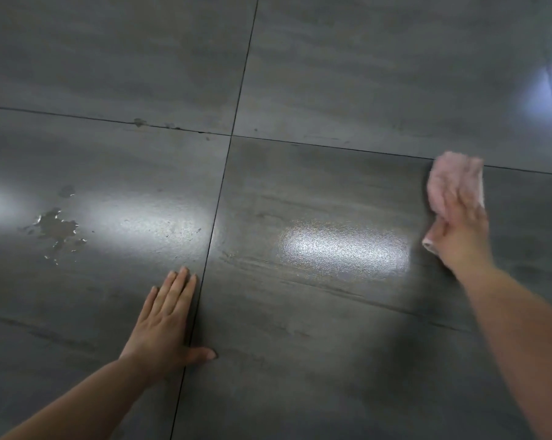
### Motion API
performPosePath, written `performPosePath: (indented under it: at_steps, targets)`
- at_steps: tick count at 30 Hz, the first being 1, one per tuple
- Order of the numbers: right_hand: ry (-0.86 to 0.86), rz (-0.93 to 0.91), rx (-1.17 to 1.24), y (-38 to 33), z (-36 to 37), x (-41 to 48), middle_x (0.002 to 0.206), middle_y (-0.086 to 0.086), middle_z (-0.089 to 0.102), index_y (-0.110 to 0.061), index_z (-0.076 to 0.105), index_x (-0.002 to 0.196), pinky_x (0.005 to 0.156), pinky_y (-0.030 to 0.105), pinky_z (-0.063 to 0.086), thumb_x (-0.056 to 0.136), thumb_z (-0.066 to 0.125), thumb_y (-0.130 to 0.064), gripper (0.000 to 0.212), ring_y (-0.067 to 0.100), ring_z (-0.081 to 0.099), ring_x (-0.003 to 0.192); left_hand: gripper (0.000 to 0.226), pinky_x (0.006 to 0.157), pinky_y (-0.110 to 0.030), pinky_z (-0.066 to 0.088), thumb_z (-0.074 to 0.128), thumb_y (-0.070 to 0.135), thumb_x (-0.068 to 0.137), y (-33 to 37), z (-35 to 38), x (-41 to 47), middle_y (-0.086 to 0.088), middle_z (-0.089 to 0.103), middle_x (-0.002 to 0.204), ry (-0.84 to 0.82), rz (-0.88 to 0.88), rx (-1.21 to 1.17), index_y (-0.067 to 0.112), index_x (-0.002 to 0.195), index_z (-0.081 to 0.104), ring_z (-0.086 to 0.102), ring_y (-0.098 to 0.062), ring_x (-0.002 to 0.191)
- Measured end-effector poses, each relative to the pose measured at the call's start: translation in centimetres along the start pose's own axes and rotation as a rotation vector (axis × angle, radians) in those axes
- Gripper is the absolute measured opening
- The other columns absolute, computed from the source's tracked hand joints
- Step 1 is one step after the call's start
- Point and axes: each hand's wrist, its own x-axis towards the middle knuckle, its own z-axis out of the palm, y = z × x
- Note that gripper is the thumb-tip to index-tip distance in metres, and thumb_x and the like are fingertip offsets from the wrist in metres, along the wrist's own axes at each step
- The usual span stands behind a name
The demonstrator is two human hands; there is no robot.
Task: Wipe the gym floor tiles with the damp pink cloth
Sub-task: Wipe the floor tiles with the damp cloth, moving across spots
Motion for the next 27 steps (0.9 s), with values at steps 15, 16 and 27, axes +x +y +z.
performPosePath:
  at_steps: [15,16,27]
  targets:
    - [-0.040,-0.670,-0.079,-4.4,6.3,-10.8,0.128,0.012,0.060,-0.019,0.042,0.123,0.099,0.048,0.041,0.060,0.072,-0.020,0.070,0.036,0.040,0.123,0.121,0.116,-0.031,-0.013,0.067,0.057,0.065,2.3,-1.6,-0.6,0.012,-0.031,0.135,-0.057,-0.097,-0.127,0.016,0.140,-0.019,-0.026,0.000,0.125]
    - [-0.048,-0.585,-0.074,-2.1,5.7,-10.9,0.130,0.015,0.057,-0.018,0.041,0.124,0.098,0.051,0.040,0.059,0.073,-0.017,0.073,0.039,0.044,0.123,0.123,0.114,-0.027,-0.017,0.065,0.062,0.062,2.5,-1.8,-0.6,0.013,-0.028,0.138,-0.023,-0.082,-0.149,0.016,0.141,-0.017,-0.024,0.000,0.126]
    - [0.231,0.607,0.130,7.6,1.4,-17.6,0.135,0.044,0.030,0.014,0.038,0.128,0.095,0.052,0.038,0.067,0.023,-0.040,0.083,0.058,0.040,0.115,0.113,0.116,-0.031,-0.012,0.060,0.057,0.072,5.9,-0.9,1.1,0.012,-0.034,0.132,-0.108,0.095,-0.032,0.015,0.141,-0.019,-0.028,-0.001,0.124]
